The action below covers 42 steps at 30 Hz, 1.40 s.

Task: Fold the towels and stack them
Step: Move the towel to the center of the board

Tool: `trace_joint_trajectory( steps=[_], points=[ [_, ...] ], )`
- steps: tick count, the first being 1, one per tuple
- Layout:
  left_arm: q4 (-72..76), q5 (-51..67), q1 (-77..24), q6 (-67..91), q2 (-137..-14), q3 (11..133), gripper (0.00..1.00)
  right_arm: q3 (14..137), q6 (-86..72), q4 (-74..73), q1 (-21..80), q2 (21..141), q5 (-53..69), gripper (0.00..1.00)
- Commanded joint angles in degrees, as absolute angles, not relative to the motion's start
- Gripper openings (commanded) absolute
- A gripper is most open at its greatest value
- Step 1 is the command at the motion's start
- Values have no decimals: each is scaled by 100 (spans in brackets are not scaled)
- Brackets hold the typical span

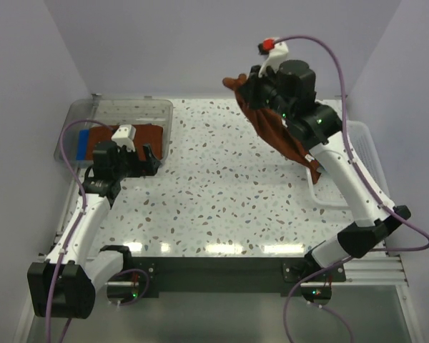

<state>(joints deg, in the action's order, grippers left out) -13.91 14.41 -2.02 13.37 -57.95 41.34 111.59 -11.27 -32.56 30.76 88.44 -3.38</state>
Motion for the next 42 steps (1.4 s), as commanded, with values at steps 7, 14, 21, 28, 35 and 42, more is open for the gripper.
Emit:
trace_joint_trajectory(
  steps=[7,14,21,28,35,42],
  points=[
    [-1055,1591,-220,1354,-5818,4096,100,7288,-1625,-2988,5313,7998,773,0],
    [-967,1854,-237,1371,-5959,4070,100,6917,-1512,-4032,6372,8096,311,41],
    [-1098,1741,-720,1187,-6065,4122,100,6672,-1722,-4201,4985,7603,-1457,55],
    [-1125,1635,-791,1169,-6082,4122,100,5609,-2600,-3842,4026,7813,-1678,54],
    [-1134,1635,-791,1160,-6056,4122,100,4764,-2751,-2341,3920,8471,-705,54],
    [-1134,1573,-791,1160,-5968,4122,100,5518,-2172,-2064,5014,9728,334,54]
  ],
)
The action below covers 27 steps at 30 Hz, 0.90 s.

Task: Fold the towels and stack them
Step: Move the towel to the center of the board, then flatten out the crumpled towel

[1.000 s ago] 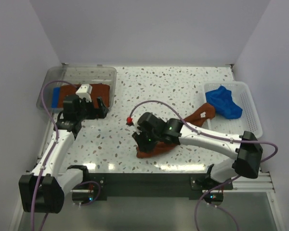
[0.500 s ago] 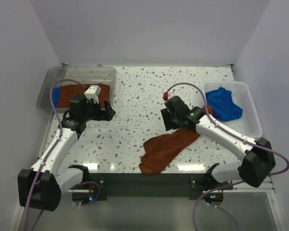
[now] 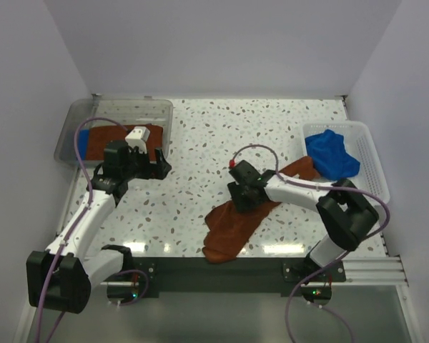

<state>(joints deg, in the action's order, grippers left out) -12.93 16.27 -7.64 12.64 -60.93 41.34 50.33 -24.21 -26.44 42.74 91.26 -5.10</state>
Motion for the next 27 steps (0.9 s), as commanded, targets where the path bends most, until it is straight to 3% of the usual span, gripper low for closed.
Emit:
trace_joint_trajectory(
  steps=[1,6,12,19,23,27],
  points=[
    [-1134,1565,-791,1151,-5968,4122,100,5694,-2119,-2135,5193,9877,412,54],
    [-1134,1564,-791,1160,-5933,4105,100,6363,-2013,-2250,6063,10205,1152,54],
    [-1230,1529,-861,1257,-5906,4166,100,6653,-1741,-2776,5995,9283,74,57],
    [-1679,845,-1825,1379,-6327,4596,100,6575,-1731,-3463,4221,8201,-1456,54],
    [-1688,152,-3019,1739,-6915,5008,98,6408,-1811,-3437,2992,8209,-1582,50],
    [-1556,-341,-3978,2056,-7643,5422,94,6284,-1933,-3147,2498,8490,-1232,47]
  ],
)
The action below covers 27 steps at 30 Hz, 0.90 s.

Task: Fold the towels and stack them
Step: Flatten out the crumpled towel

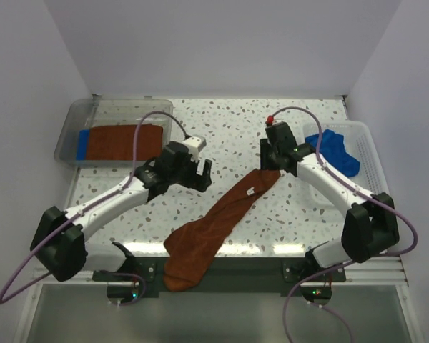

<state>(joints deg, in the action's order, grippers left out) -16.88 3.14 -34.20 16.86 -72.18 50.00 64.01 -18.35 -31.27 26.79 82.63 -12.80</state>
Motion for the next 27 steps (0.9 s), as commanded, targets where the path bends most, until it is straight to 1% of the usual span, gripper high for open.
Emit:
trace_joint_trajectory(
  steps=[1,2,4,5,6,11,14,16,17,23,25,27],
  points=[
    [-1512,-395,-4155,2109,-7794,5501,93,6223,-1986,-3051,2435,8560,-1117,45],
    [-1433,-526,-4514,2162,-7961,5702,91,6162,-2108,-2972,2269,8656,-977,45],
    [-1424,-711,-4850,2180,-8497,5949,91,5899,-2249,-2665,2093,8701,-783,42],
    [-1433,-842,-5139,2171,-8699,6263,90,5810,-2346,-2559,1944,8719,-565,41],
    [-1450,-905,-5263,2162,-9075,6432,89,5731,-2381,-2462,1890,8771,-467,41],
    [-1249,-1212,-5835,1934,-10071,7434,84,5441,-2583,-2004,1592,8965,-62,37],
    [-1213,-1248,-5958,1697,-10747,7944,81,5283,-2733,-1776,1346,9053,210,34],
    [-1134,-1292,-6020,1443,-10950,8181,79,5186,-2795,-1636,1231,9131,456,33],
    [-1064,-1266,-6064,1346,-11038,8235,77,5159,-2847,-1609,1152,9158,518,33],
    [-687,-1274,-6161,739,-11627,8411,72,5063,-2997,-1442,1028,9308,791,32],
    [-598,-1309,-6161,599,-11715,8463,67,5036,-3015,-1406,1011,9351,852,32],
    [-519,-1327,-6170,484,-11830,8542,66,5019,-3015,-1398,993,9369,861,32]
  ],
)
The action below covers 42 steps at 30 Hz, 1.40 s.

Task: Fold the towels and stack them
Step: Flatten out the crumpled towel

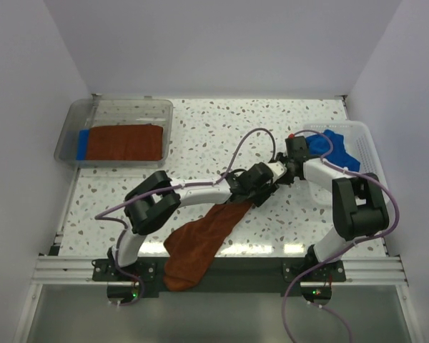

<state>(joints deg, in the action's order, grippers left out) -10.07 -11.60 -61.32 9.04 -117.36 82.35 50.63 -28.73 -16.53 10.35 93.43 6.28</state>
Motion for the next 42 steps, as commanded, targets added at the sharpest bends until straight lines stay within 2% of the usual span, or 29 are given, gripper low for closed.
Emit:
trace_joint_trajectory(
  steps=[1,9,12,15,20,28,32,37,42],
  points=[
    [-492,-1336,-6170,457,-11865,8560,66,5010,-3006,-1406,993,9378,861,32],
    [-290,-1547,-6275,176,-12216,8718,57,4922,-3050,-1362,984,9413,958,32],
    [-352,-1626,-6275,150,-12366,8798,48,4922,-3059,-1362,984,9396,949,32],
    [-369,-1775,-6275,149,-12410,8798,34,4913,-3059,-1354,984,9396,958,32],
    [-316,-2126,-6249,184,-12200,8736,1,4878,-3059,-1327,984,9396,967,32],
    [-456,-2241,-5802,807,-11234,8158,0,4878,-2918,-1467,984,9246,765,32],
    [-860,-2207,-5195,1212,-10531,7814,0,4948,-2717,-1582,984,9176,642,33],
    [-1492,-2074,-4677,1546,-10213,7427,0,5159,-2505,-1810,1002,9185,361,34],
    [-1811,-2048,-4579,1652,-9906,7146,0,5658,-2294,-2161,1221,9106,71,36]
  ],
)
